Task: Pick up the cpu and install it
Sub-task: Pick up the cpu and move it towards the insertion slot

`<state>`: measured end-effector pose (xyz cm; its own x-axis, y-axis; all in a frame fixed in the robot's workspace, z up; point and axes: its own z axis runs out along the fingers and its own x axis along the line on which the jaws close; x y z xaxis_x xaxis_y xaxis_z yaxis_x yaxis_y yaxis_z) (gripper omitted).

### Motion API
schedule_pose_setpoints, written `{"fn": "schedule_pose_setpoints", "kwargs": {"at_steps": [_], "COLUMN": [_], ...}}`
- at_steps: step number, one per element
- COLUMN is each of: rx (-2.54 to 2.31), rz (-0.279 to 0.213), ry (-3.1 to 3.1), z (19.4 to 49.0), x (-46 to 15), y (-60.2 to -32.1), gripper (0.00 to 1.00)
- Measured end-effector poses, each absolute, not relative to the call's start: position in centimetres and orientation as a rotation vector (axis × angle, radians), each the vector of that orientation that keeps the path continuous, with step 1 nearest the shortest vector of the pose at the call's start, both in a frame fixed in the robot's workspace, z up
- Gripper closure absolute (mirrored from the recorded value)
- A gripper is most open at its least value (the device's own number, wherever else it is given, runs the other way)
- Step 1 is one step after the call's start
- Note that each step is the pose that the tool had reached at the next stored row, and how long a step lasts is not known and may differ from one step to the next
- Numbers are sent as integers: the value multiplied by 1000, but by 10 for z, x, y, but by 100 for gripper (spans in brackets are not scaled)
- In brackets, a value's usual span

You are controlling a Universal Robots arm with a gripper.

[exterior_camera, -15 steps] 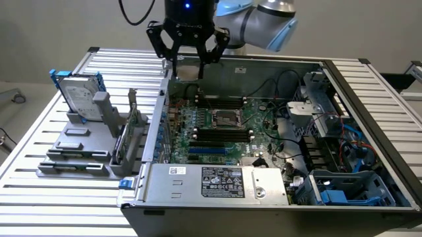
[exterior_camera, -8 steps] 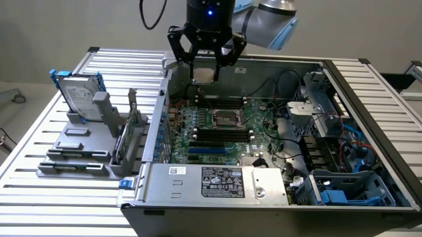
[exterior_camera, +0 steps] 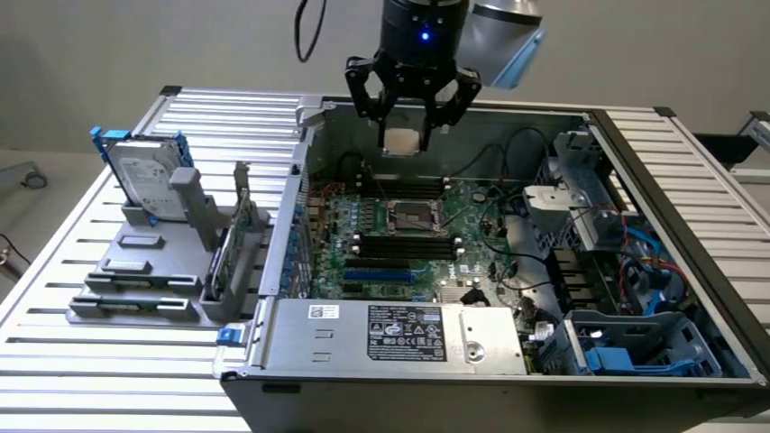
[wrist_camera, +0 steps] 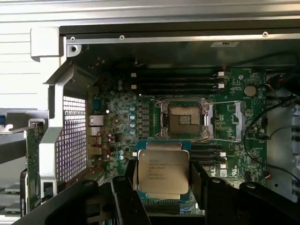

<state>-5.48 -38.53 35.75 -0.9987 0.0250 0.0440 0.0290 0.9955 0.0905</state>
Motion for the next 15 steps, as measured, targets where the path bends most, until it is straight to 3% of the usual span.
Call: {"fn": "schedule_pose_setpoints", "kwargs": {"at_steps": [15], "rx": [-42], "rz": [-141], "ry": [-3095], "z": [330], "x": [-30], "y": [-355], "gripper": [45]}}
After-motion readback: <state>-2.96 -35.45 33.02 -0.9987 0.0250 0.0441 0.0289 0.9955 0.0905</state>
